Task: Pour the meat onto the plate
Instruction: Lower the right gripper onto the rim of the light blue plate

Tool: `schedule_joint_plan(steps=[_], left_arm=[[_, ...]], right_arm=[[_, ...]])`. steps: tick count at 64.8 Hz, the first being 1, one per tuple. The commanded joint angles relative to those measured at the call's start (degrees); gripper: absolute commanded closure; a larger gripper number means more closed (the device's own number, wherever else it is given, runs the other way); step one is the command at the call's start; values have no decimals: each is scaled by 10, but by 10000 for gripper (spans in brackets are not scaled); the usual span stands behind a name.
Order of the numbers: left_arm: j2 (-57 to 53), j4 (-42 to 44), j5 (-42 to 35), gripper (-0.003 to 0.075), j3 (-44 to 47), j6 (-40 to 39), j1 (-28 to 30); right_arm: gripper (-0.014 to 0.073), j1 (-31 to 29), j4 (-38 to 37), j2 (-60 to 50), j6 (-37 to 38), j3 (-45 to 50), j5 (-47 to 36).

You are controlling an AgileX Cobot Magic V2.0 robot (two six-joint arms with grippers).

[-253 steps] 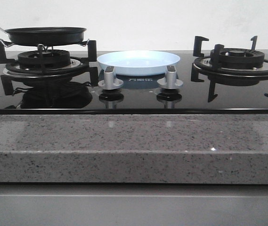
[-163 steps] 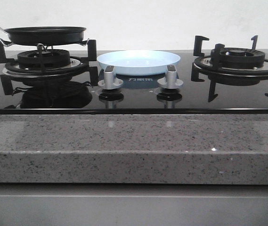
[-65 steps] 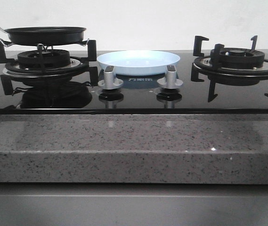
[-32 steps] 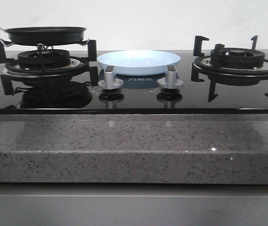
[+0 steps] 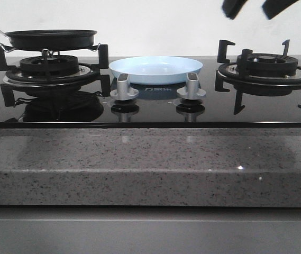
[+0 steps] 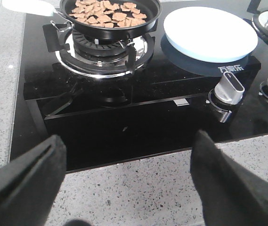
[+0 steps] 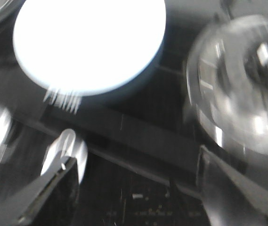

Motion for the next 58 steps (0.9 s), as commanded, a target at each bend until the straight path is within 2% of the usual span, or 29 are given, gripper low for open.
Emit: schedule_joint_plan(steps=[1,32,45,58], left_arm=[[5,-4,-38,176,-15,0,-5],[5,3,-40,176,0,0,-5],[5,3,-43,176,0,0,-5],[5,3,-51,176,0,0,-5]], right_arm=[[56,0,1,27,-7,-67,-11],[56,-23,0,287,-13,-387,137],[56,-24,14,361,-35,-479,192],[62,-24,48,403,-39,-522,220]])
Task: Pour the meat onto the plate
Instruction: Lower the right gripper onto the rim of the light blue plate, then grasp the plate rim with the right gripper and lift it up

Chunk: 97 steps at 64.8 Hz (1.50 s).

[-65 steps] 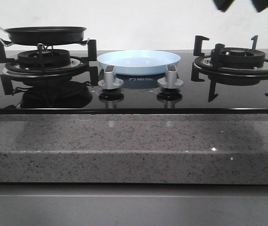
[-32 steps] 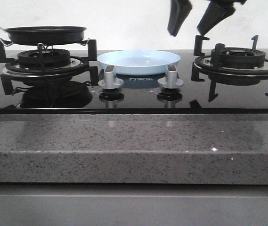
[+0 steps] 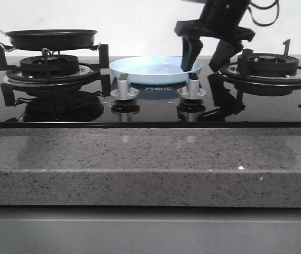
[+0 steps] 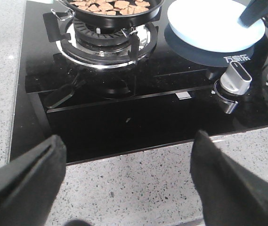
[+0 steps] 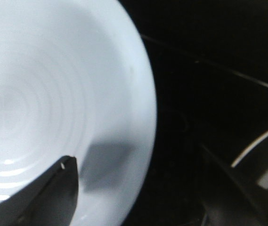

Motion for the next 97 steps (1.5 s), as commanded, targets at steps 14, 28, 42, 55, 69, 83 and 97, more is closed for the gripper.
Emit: schedule_joint_plan(steps=[14,28,42,55,69,83,97], left_arm=[[5,0,-50,176,-16,0,-5],[5,0,-52,176,-16,0,-5],[5,0,-52,176,-16,0,-5],[5,1,-53,176,-16,0,-5],[5,1,-54,176,-16,0,-5],[5,1,-57,176,-16,0,-5],[5,2,-57,176,-16,0,-5]], right_arm=[[349,-1,26,-18,-11,-30,9],[597,-1,26,-19,-11,-30,4],[655,-1,27,-52,-10,-30,6],[655,-1,38,-114,-10,-20,28],[655,19,81,-206,-29,87,-22],[655,42,80,-301,-42,242,-110],[655,51,83,-383,-54,410,-194]])
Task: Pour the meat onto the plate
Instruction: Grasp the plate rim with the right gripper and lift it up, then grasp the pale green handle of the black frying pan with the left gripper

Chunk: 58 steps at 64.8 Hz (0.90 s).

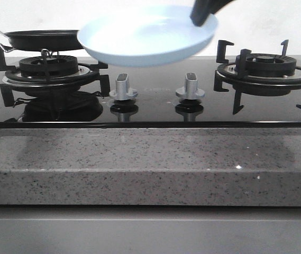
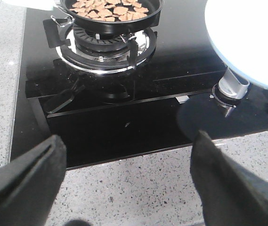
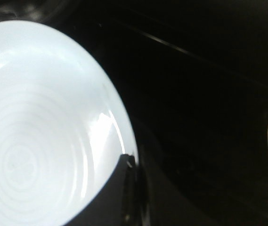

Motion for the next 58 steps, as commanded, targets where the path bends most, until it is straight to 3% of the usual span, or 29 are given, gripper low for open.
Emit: schedule_joint_plan(steps=[1,17,41,58], left_arm=[[5,0,-47,176,-16,0,-5],[5,0,-52,176,-16,0,-5],[15,0,-57,174,-15,0,-5],[97,13,-11,117,-64,0,13]], right_arm=[[655,6,18,-59,-12,52,-69],[655,13,39,-74,-12,143,-145],[655,13,39,-69,-12,145,-142],[655,13,39,-69,-12,145,-142]])
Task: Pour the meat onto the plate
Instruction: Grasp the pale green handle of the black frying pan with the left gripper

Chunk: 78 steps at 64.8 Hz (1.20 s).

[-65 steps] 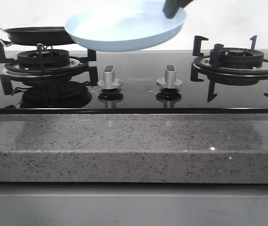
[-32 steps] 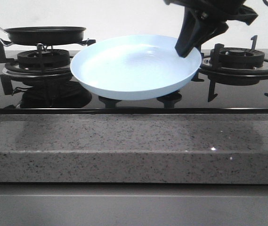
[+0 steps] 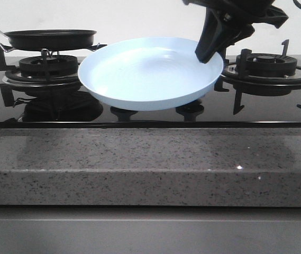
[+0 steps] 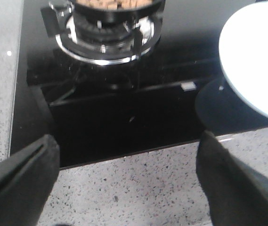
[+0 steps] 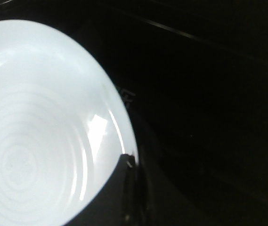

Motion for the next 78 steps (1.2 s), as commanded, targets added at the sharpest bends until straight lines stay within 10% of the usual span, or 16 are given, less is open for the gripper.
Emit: schedule_joint_plan(steps=[1,19,43,78], left_arm=[[37,1,-18,117,-44,0,14],[147,-22,9,122,-140,15,141],[311,-435,29,122,-244,265,313],[531,-800,87,122,-328,381,341]], right_arm=[[655,0,14,-23,-6,-14,-22],[655,0,14,-23,-6,-14,-22],[655,0,14,-23,-6,-14,-22],[655,0,14,-23,-6,-14,-22]])
